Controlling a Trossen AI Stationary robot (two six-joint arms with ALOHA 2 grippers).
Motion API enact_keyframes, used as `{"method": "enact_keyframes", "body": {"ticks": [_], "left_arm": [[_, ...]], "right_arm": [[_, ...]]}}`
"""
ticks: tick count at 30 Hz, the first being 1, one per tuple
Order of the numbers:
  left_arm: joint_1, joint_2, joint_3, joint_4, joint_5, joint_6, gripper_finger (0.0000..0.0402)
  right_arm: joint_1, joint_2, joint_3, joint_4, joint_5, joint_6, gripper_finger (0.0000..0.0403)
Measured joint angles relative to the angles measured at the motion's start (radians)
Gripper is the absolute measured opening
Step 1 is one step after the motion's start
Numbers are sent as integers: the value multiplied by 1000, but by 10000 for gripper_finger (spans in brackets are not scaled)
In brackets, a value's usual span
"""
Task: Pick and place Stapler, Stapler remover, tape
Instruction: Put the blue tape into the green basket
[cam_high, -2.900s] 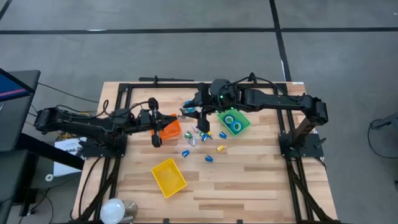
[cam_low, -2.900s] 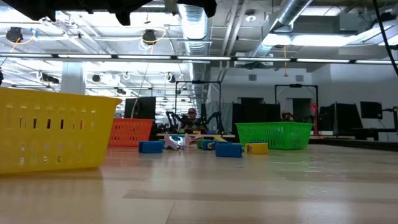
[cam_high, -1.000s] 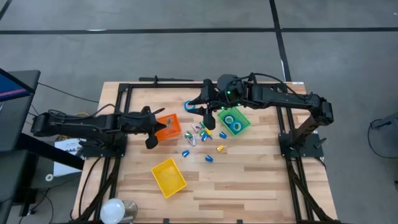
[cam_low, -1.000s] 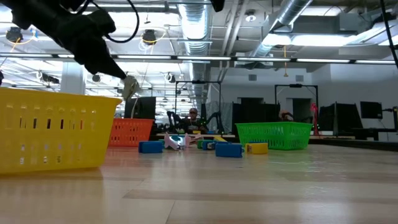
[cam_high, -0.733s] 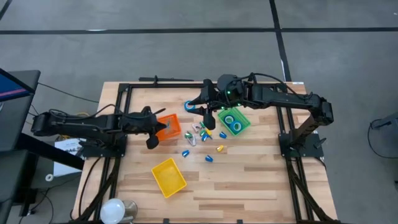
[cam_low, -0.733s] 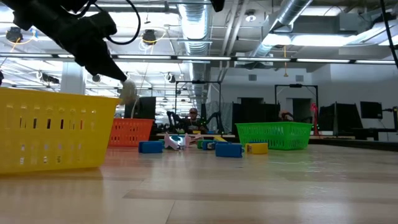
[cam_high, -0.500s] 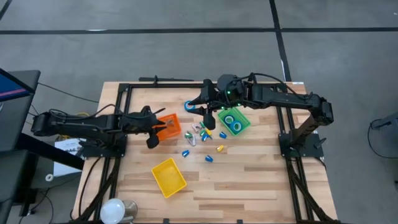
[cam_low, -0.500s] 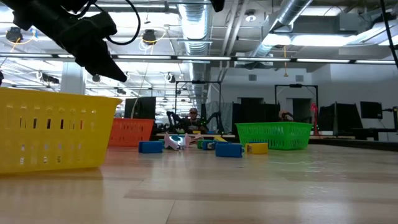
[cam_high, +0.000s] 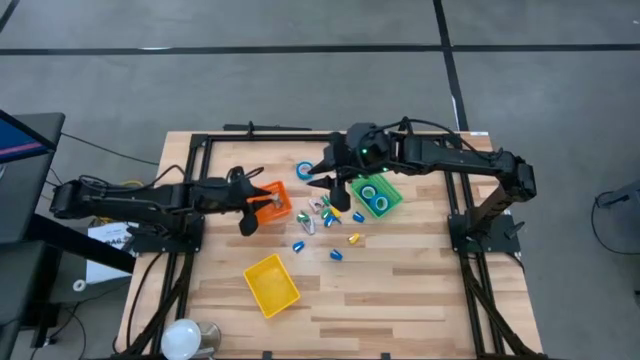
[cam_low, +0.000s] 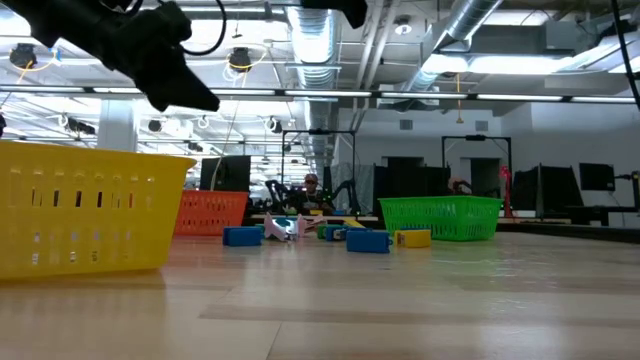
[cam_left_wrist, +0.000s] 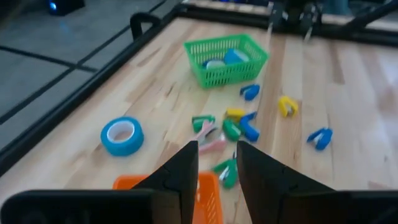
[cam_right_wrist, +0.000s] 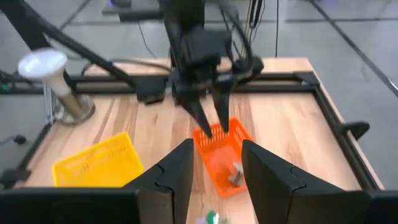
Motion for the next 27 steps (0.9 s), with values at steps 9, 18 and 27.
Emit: {"method": "enact_keyframes", "body": {"ticks": [9,18,27], "left_arm": [[0,0,0,71,101,0,102],[0,0,0,81,109,11,102],[0,0,0,92,109,10,102]], "right_arm": [[-6,-14,0,-37,3,-21,129],[-20,-98,0,-165,80,-59,129],[-49,-175,0,-277,83,-59,129]]}}
